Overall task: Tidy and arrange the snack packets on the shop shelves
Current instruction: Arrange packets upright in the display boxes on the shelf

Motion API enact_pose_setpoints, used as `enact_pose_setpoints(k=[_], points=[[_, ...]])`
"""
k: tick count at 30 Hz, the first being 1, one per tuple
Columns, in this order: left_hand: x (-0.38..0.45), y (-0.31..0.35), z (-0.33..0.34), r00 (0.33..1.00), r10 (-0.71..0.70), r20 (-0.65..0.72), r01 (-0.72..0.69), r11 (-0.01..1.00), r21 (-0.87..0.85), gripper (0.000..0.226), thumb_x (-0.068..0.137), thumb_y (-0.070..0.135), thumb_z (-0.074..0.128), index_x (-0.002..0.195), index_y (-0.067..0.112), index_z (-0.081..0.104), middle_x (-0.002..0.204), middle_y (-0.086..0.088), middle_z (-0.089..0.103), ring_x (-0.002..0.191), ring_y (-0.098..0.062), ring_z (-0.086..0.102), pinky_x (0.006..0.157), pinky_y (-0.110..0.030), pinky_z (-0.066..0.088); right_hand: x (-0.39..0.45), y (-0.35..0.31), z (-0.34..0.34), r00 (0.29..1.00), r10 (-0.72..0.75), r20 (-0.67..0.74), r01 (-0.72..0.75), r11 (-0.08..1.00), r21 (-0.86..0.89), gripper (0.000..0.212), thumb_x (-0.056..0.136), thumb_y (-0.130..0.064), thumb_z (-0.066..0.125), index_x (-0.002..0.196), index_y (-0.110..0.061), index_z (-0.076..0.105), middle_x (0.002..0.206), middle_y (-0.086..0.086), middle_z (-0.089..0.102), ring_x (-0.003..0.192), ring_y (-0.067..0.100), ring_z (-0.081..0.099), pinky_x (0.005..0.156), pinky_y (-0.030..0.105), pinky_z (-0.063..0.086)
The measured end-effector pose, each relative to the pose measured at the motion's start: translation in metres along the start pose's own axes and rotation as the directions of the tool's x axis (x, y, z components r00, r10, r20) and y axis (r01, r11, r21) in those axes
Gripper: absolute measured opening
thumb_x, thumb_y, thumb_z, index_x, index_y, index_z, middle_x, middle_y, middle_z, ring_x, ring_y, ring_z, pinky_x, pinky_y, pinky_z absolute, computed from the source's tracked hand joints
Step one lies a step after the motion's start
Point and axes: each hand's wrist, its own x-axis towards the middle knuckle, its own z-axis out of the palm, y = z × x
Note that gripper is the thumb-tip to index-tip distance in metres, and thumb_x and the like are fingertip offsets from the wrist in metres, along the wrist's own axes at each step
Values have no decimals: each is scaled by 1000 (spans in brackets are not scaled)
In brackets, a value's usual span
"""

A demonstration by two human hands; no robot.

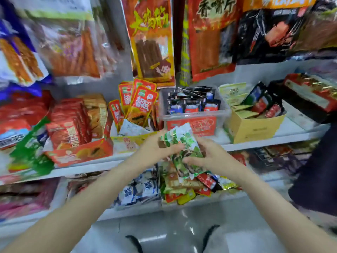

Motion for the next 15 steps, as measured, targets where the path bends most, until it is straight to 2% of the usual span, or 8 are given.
enact_pose_setpoints(k=[2, 4, 7, 9, 10, 12, 13, 15], points=[[-17, -45, -4, 981, -161, 104, 178, 966, -186, 26, 80, 29, 65, 101, 20, 54, 103, 0, 63, 92, -12, 64, 72, -19, 51, -3, 7, 25, 998, 29, 54, -29, 1000, -9, 45, 83, -24, 67, 126, -22, 51, 126, -10, 57, 114, 3, 52, 99, 25, 42], [-32, -87, -3, 966, -229, 123, 253, 933, -254, 10, 85, 14, 62, 95, 16, 59, 99, -4, 66, 82, -8, 65, 71, -18, 53, -3, 21, 47, 988, 45, 150, -32, 996, -88, 46, 85, -22, 64, 129, -20, 48, 129, -11, 53, 116, 1, 48, 98, 16, 38], [-40, -127, 0, 944, -316, 101, 331, 906, -265, 5, 87, 9, 60, 86, 14, 62, 85, -3, 67, 68, -5, 65, 68, -19, 53, 0, 45, 71, 974, 163, 157, -137, 977, -163, 47, 90, -19, 58, 134, -20, 42, 135, -6, 48, 126, 12, 43, 104, 26, 34], [-37, -143, 0, 915, -380, 135, 400, 898, -185, 8, 88, 13, 60, 80, 11, 60, 78, -3, 66, 68, -10, 62, 71, -23, 52, -4, 46, 81, 929, 342, 141, -346, 938, 9, 38, 94, -22, 52, 130, -25, 43, 131, -10, 48, 124, 12, 43, 101, 31, 34], [-35, -149, 0, 894, -420, 158, 443, 881, -167, 11, 89, 14, 60, 79, 10, 59, 74, -3, 65, 67, -11, 62, 69, -22, 53, -7, 48, 85, 870, 464, 167, -487, 862, 139, 36, 95, -23, 50, 129, -26, 42, 131, -12, 46, 122, 11, 42, 101, 31, 33], [-35, -160, 4, 833, -514, 205, 549, 811, -199, 11, 90, 13, 57, 81, 8, 57, 69, -3, 65, 63, -14, 62, 64, -23, 54, -12, 59, 94, 738, 631, 238, -674, 676, 298, 49, 94, -24, 51, 139, -16, 32, 143, -5, 35, 133, 18, 31, 109, 39, 24], [-38, -163, 7, 794, -560, 235, 605, 762, -230, 9, 91, 13, 55, 83, 8, 56, 70, -5, 64, 64, -16, 61, 64, -25, 55, -14, 65, 101, 696, 655, 294, -716, 605, 348, 53, 94, -21, 51, 141, -10, 29, 148, 2, 31, 137, 21, 29, 112, 42, 20], [-42, -164, 17, 743, -599, 300, 668, 696, -264, 9, 93, 13, 50, 85, 9, 53, 75, -8, 62, 67, -19, 61, 65, -27, 55, -16, 71, 119, 679, 606, 414, -732, 515, 446, 40, 96, -12, 46, 133, -1, 42, 136, 15, 50, 127, 28, 46, 109, 46, 31]])
